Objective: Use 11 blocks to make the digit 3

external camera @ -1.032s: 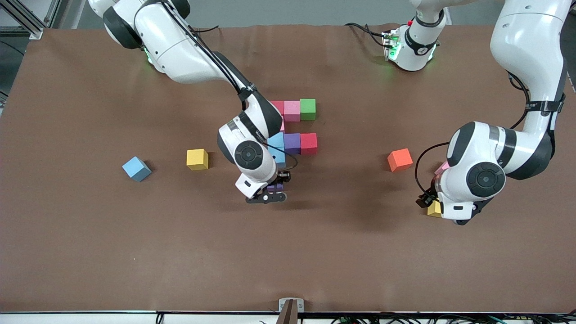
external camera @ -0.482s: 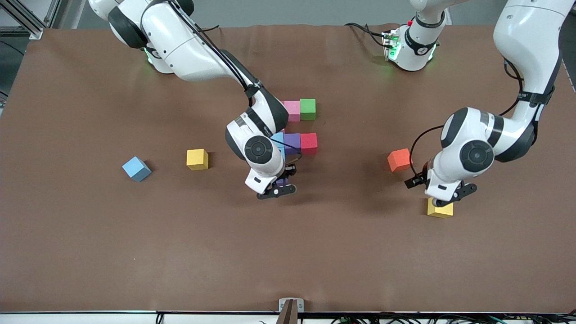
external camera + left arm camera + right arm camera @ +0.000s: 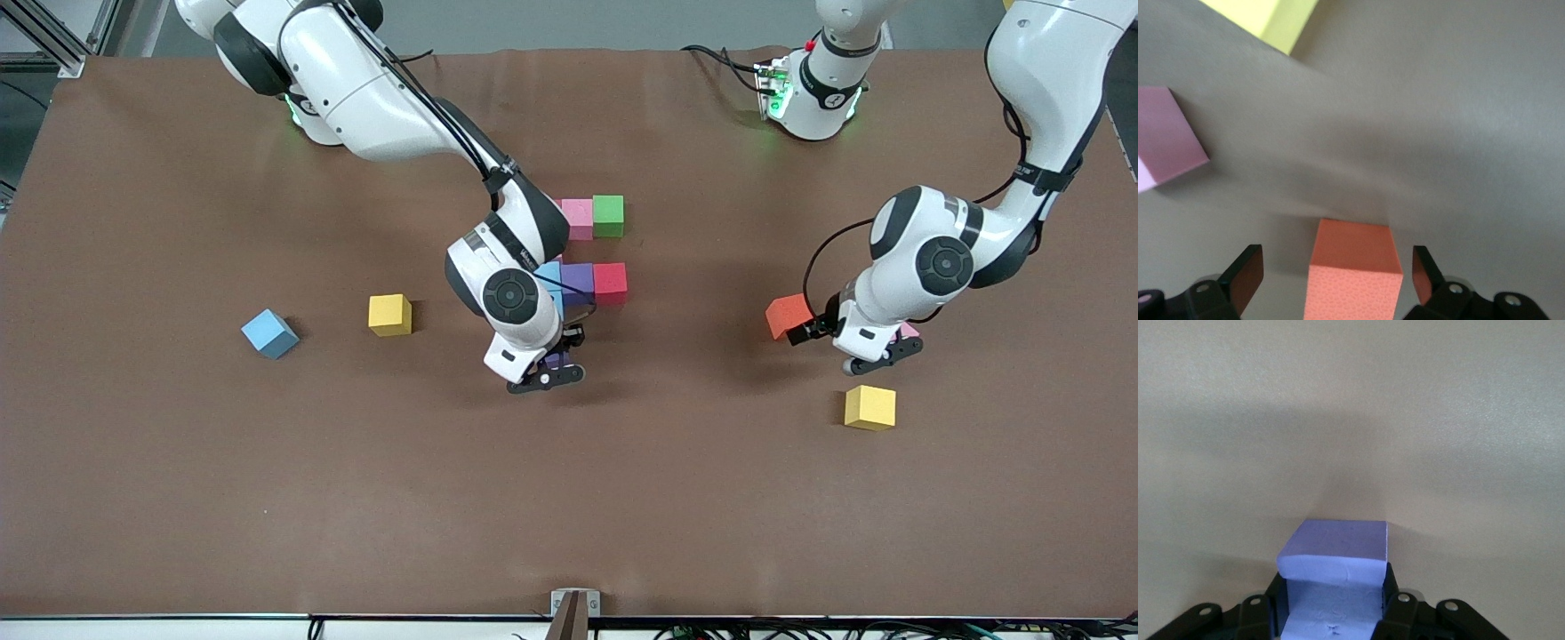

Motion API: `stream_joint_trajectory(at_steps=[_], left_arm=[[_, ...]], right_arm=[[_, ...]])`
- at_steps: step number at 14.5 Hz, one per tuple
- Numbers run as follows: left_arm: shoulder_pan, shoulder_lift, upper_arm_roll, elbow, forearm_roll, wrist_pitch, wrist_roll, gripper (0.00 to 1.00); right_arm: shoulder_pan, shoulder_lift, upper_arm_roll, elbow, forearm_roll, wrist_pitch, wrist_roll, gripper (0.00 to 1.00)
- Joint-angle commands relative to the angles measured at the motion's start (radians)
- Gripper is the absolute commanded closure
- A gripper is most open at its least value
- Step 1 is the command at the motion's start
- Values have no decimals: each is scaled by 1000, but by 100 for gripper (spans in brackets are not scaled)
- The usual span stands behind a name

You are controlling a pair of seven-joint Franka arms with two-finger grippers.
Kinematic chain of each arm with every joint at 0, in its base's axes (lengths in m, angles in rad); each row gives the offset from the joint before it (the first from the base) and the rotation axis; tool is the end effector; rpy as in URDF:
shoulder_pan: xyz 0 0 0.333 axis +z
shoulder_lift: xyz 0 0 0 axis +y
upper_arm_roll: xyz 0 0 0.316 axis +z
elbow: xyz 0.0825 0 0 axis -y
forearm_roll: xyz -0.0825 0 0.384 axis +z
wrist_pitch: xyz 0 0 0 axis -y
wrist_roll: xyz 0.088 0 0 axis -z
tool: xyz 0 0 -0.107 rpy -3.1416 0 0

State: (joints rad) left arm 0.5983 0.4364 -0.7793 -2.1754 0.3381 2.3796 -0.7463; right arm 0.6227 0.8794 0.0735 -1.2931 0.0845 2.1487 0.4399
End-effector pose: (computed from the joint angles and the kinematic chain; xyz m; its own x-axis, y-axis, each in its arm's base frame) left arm 0.5420 -0.0984 0.2373 0.9370 0.3326 -0.1070 0.3368 -0.9413 0.0231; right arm 0.5777 0.4704 0.2140 0.9795 0.1857 -0.0777 0.1774 -0.9788 -0.1026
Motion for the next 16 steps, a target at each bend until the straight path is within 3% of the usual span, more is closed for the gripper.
stream_joint_trajectory(at_steps=[1, 6, 9, 11, 15, 16], left_arm=[[5, -25, -11, -46, 19, 38, -7, 1], [1, 2, -11, -69, 19, 61, -15, 3], [0, 19, -9, -84, 25, 89, -16, 13], [1, 39, -9, -83, 25, 96, -19, 25], [-2, 56, -11, -72, 25, 115, -63, 67], [-8, 56, -11, -66, 25, 115, -89, 73]], right_arm=[[0, -7, -7, -45, 5, 8, -21, 76], [-8, -8, -6, -45, -22, 7, -24, 73], [-9, -10, -6, -45, -22, 5, -23, 73], [-11, -16, -6, -46, -22, 2, -11, 73], [-15, -16, -6, -45, -17, 0, 17, 73], [-15, -16, -6, -46, -17, 0, 17, 73]])
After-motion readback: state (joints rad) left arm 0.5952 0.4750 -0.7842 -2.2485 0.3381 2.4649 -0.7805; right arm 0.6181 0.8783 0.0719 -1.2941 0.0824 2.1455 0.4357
